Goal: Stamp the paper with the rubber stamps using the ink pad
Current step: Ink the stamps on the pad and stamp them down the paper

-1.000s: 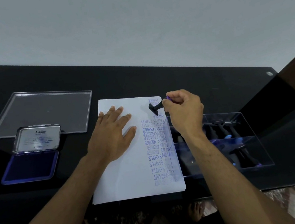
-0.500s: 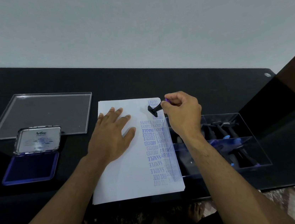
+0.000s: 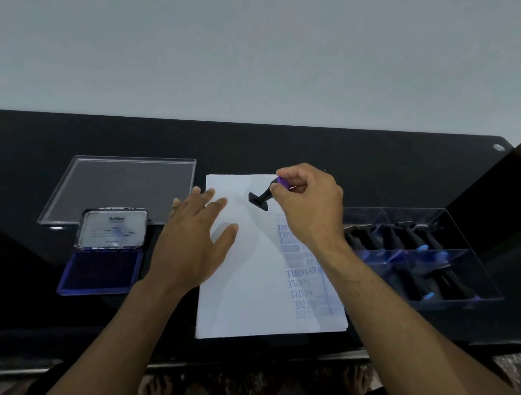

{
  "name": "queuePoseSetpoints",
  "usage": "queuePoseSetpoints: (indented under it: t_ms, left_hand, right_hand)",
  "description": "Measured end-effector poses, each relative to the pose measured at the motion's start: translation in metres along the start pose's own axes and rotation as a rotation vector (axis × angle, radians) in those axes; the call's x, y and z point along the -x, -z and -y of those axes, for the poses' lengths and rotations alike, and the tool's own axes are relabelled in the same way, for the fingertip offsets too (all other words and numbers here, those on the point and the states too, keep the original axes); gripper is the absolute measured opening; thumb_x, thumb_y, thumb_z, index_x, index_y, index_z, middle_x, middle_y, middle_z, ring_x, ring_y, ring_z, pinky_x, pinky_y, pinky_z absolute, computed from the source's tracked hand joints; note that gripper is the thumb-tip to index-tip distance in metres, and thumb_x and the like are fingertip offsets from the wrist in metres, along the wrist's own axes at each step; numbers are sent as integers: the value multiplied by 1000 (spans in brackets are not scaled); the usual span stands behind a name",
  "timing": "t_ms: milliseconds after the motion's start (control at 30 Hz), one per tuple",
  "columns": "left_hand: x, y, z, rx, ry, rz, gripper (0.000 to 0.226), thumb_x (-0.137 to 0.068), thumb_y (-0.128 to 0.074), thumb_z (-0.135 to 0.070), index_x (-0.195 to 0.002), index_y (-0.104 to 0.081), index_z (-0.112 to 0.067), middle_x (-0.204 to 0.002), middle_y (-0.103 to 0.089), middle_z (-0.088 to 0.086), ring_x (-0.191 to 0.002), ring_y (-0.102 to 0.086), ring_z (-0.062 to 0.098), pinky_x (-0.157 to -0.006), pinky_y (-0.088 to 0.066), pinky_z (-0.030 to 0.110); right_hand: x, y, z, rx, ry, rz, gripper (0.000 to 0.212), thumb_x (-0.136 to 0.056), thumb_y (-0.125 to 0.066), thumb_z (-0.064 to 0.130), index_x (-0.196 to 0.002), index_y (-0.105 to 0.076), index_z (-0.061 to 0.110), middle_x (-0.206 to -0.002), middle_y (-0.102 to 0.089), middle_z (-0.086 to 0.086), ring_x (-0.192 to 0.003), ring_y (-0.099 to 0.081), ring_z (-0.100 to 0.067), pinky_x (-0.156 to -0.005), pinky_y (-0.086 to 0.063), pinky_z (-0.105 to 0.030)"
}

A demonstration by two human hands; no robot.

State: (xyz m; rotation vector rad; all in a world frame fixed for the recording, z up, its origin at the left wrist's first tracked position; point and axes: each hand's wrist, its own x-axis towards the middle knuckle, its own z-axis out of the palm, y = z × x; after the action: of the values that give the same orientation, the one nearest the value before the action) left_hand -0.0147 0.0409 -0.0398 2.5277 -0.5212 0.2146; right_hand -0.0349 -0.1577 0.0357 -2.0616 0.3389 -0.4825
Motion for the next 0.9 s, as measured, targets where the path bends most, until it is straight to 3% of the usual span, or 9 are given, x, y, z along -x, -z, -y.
queuePoseSetpoints:
  t_ms: [233, 333, 600, 767, 900]
  left_hand:
    - [47, 49, 28, -30, 106, -73, 58, -95, -57, -50, -146, -48, -24, -158, -40, -2, -152, -21, 16, -124, -21, 46]
    - [70, 65, 45, -47, 147, -112, 57, -95, -58, -51, -144, -52, -22, -154, -45, 1, -149, -28, 19, -121, -28, 49]
    - [120, 93, 95, -98, 255, -157, 58, -95, -58, -50, -144, -52, -18, -153, -45, 4, -150, -26, 22, -125, -14, 45]
    - [139, 101, 122, -110, 297, -169, 61, -93, -62, -49, -145, -51, -17, -153, -46, 7, -149, -29, 24, -124, -17, 49]
    - [147, 102, 138, -126, 316, -160, 68, -90, -49, -58, -143, -53, -16, -152, -47, 8, -149, -29, 26, -123, -18, 50]
  right_hand:
    - [35, -45, 33, 4, 81, 107, 13, -84, -72, 17, -93, -71, 27, -83, -67, 17, -81, -65, -4, -68, -50, -11]
    - [50, -63, 47, 19, 112, 172, 14, -85, -72, 20, -98, -71, 26, -88, -66, 17, -82, -64, -3, -68, -45, -7]
    - [87, -111, 79, 39, 188, 296, 20, -85, -74, 22, -105, -72, 26, -97, -69, 11, -82, -61, 4, -68, -42, 3]
    - [105, -134, 90, 67, 245, 349, 21, -86, -74, 21, -107, -71, 26, -102, -68, 10, -87, -63, -2, -75, -54, -11]
    - [114, -144, 95, 144, 341, 383, 23, -87, -72, 22, -110, -71, 23, -109, -65, 6, -93, -64, -9, -85, -58, -28]
